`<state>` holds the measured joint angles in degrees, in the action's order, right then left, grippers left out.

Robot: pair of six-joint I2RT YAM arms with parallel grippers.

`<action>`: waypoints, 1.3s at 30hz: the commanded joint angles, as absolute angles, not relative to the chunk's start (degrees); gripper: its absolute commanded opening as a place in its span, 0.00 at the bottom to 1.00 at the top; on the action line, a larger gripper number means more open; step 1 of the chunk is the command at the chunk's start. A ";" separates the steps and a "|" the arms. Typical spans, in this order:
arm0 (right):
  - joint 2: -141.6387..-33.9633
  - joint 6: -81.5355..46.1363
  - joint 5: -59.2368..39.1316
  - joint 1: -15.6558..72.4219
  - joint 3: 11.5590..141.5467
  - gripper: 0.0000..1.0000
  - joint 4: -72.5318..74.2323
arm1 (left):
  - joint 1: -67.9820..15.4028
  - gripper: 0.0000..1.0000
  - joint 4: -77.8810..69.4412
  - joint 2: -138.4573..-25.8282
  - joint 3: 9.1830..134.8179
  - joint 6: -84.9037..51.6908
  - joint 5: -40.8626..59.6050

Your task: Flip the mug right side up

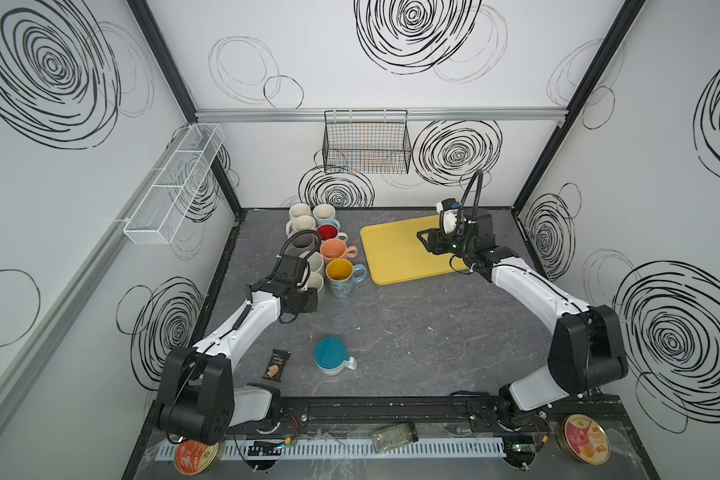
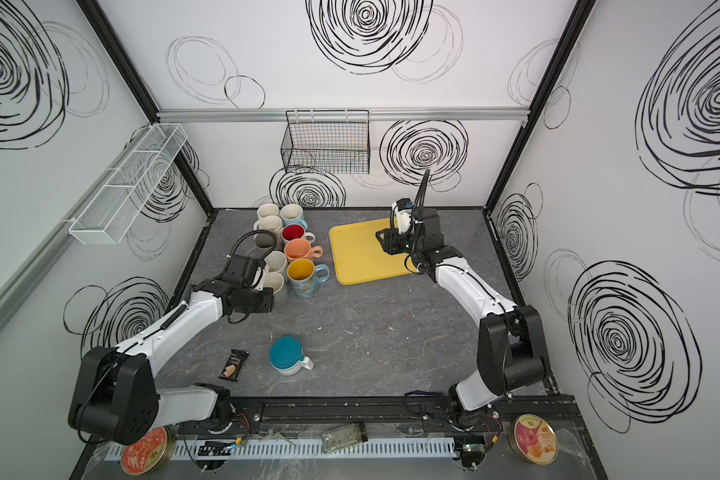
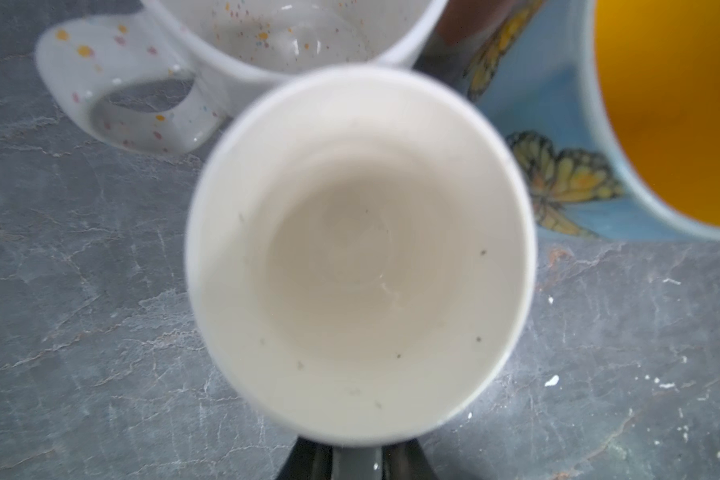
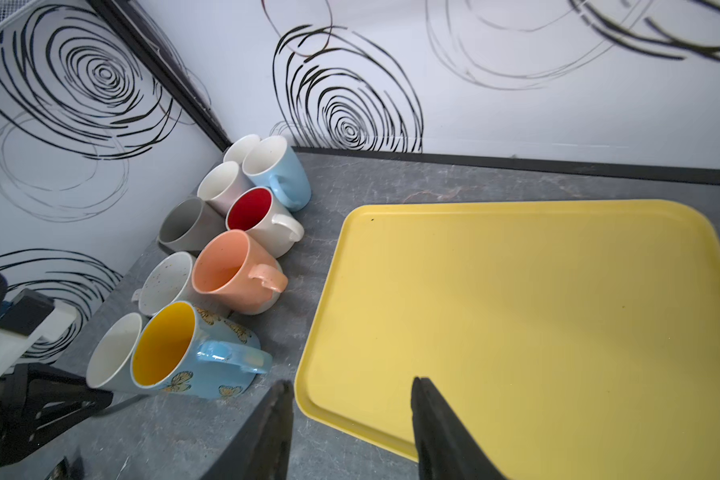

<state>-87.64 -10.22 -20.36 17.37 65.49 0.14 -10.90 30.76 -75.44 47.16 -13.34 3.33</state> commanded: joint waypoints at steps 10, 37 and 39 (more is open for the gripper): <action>-77.90 -6.10 -9.78 13.34 62.54 0.55 -2.41 | -9.81 0.50 30.84 -69.47 52.54 -10.73 2.92; -58.04 -2.94 7.58 9.36 43.87 1.00 10.52 | 5.73 0.99 17.02 -52.03 55.76 0.61 -4.85; -57.52 -2.26 7.97 8.82 41.23 1.00 12.86 | 6.38 0.99 13.63 -51.38 52.74 -0.45 -5.50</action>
